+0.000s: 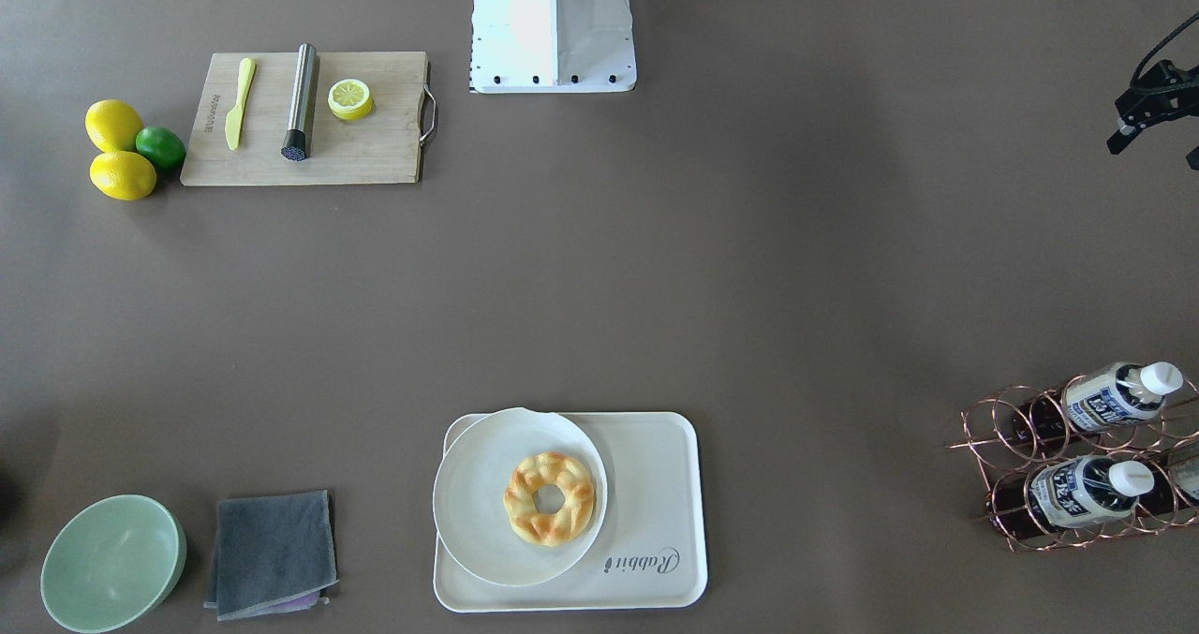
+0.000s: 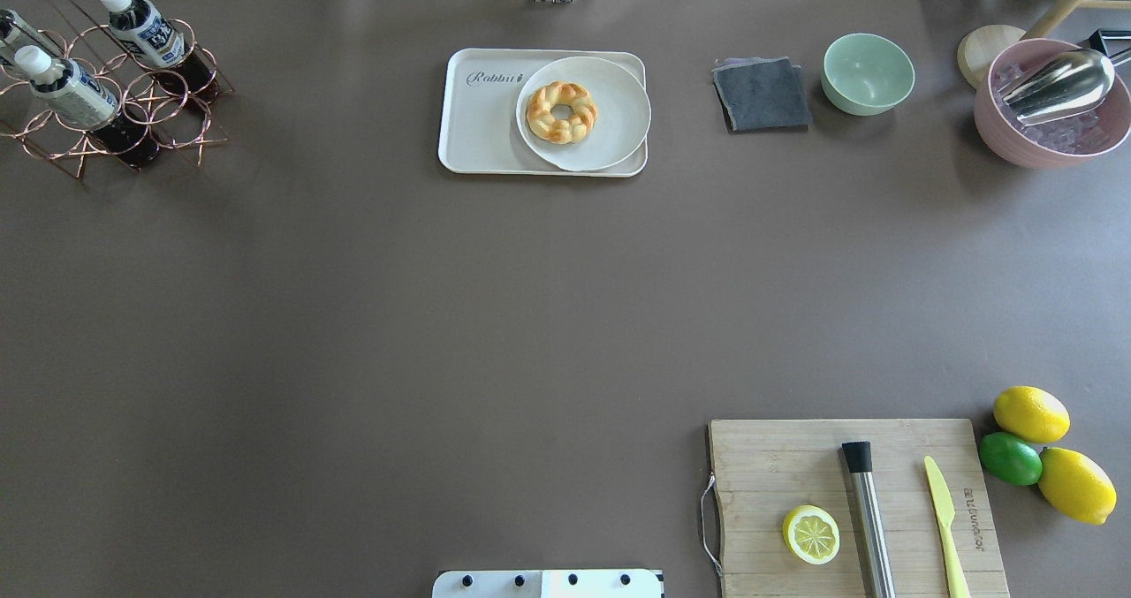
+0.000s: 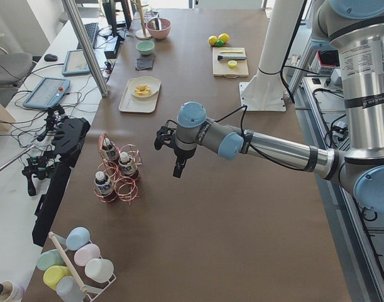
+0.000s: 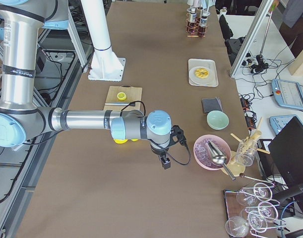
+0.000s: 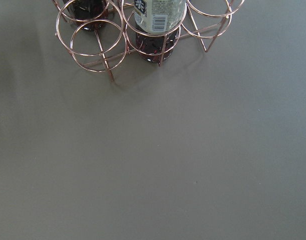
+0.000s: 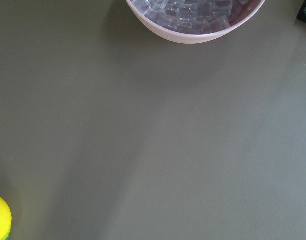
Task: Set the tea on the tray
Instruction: 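Move the left gripper above the copper bottle rack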
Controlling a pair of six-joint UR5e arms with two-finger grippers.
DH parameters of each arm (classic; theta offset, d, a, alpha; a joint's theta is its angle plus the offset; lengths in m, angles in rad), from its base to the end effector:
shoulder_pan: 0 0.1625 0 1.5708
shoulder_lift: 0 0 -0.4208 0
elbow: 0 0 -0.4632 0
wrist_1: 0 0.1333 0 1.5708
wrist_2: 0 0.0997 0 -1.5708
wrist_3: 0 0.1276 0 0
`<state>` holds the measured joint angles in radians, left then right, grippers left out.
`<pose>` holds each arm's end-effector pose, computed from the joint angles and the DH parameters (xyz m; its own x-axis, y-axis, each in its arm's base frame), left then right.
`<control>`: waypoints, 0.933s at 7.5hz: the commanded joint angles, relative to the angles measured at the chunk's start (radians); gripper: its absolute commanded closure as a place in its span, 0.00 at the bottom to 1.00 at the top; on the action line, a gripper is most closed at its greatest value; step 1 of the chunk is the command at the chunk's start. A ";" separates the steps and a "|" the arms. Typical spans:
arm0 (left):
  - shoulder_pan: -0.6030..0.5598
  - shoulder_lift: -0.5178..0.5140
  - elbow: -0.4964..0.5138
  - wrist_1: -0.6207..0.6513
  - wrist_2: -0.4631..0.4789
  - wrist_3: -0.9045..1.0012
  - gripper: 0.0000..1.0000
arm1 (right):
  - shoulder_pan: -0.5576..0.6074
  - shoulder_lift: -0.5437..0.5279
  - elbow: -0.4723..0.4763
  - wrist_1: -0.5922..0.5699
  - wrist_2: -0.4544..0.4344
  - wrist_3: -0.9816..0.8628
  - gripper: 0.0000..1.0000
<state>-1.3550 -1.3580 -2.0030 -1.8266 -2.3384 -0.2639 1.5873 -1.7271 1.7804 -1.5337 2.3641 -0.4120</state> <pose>0.0621 -0.4920 0.5090 0.6625 0.2218 -0.7154 -0.0182 0.9596 0.2806 0.0507 -0.5036 0.6336 0.6503 -0.4471 0.6142 0.2662 0.8913 0.3669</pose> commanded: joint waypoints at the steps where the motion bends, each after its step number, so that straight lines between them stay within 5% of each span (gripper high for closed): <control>1: 0.000 0.017 -0.002 -0.002 0.036 0.000 0.02 | 0.000 0.009 0.027 0.000 -0.017 0.004 0.00; 7: 0.028 -0.015 0.000 -0.005 0.050 -0.018 0.03 | 0.000 0.000 0.019 -0.002 -0.008 0.002 0.00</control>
<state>-1.3433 -1.3465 -2.0034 -1.8306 -2.3005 -0.2701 1.5877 -1.7244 1.8055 -1.5341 2.3552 -0.4086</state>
